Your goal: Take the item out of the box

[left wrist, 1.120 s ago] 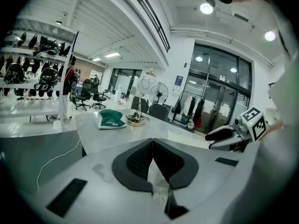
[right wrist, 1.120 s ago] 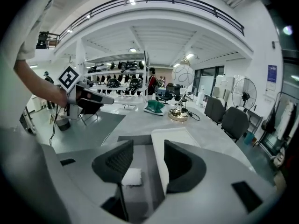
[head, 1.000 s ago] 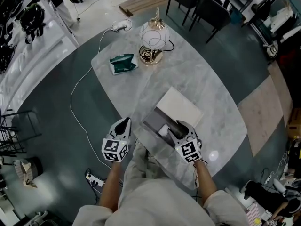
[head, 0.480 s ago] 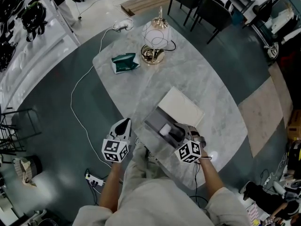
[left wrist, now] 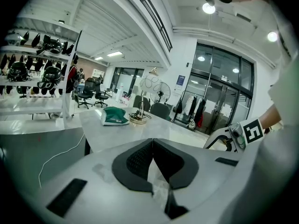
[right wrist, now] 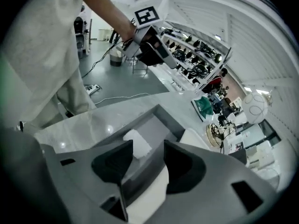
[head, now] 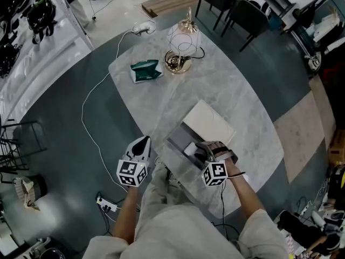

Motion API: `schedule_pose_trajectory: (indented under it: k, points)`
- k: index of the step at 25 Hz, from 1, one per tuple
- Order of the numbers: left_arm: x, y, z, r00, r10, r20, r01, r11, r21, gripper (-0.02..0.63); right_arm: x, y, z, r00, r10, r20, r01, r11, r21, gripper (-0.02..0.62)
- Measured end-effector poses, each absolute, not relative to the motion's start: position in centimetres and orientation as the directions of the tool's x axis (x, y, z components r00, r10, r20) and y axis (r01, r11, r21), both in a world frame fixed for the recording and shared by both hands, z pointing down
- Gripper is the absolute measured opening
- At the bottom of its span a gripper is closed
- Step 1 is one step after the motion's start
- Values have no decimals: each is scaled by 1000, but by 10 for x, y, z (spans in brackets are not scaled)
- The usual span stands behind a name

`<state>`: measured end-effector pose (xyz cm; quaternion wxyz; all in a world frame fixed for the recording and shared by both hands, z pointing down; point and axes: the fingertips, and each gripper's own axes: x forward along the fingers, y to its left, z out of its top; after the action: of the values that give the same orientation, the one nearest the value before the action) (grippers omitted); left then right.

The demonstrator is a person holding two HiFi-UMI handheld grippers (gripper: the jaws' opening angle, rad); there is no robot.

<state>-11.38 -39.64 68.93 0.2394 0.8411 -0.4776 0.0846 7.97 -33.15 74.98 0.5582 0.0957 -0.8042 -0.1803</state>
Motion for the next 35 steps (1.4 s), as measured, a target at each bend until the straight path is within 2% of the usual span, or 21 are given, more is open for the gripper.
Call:
schedule_pose_trajectory:
  k: [12,16,21,35]
  points:
    - [-121,-388,694,511,-770,381,-854,-407,323,15,74,-315,780,-265,-283,922,463,801,379,215]
    - [-125,-387,694,507,-772,383,-857,-403,322,15,75,-312,787,-241,-270,932,559,746,361,216]
    - [-127,-386,695,505,-771,389,-859,-402,318,15,71,-309,797,-218,-248,944,628,704,330,219]
    - [-139,-386,696,490,-779,392,-866,-386,317,15,68,-312,828,-163,-214,963,646,715,268,224]
